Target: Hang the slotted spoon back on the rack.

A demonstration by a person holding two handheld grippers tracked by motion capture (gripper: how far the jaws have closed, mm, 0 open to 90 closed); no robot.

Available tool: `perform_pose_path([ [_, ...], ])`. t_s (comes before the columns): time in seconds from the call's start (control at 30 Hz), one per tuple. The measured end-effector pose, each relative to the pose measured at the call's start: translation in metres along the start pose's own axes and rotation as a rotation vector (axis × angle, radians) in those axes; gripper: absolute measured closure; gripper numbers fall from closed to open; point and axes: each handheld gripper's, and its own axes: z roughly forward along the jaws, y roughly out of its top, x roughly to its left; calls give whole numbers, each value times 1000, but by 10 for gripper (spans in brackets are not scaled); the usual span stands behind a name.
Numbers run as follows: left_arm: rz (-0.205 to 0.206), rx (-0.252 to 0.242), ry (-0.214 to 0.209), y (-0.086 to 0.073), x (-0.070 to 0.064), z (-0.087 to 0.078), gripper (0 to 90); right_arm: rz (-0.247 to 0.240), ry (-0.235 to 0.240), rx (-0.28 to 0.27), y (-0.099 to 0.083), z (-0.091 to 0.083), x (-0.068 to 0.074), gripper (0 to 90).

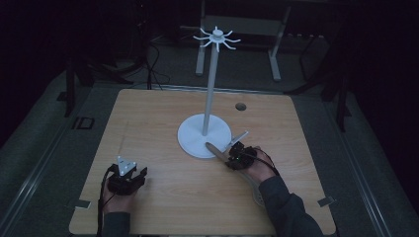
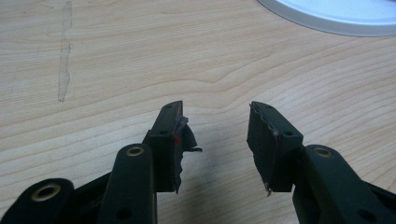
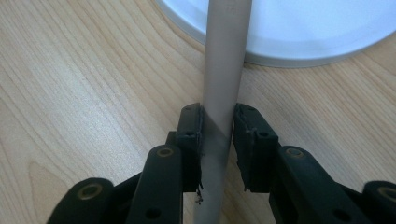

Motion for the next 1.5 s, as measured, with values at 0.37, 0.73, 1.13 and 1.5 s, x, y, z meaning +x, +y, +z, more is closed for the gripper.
perform_pose_path([
  [0.37, -4, -3, 0, 0, 1, 0, 563, 2, 9, 54, 10, 13, -2, 717],
  [0.73, -3, -2, -1, 0, 1, 0, 563, -17, -4, 32, 9, 10, 5, 730],
  [1.13, -3, -3, 0, 0, 1, 0, 563, -16, -23, -46, 9, -6, 9, 734],
  [1.5, -5, -8, 3, 0, 1, 0, 563, -4, -40, -154, 11, -29, 5, 735],
])
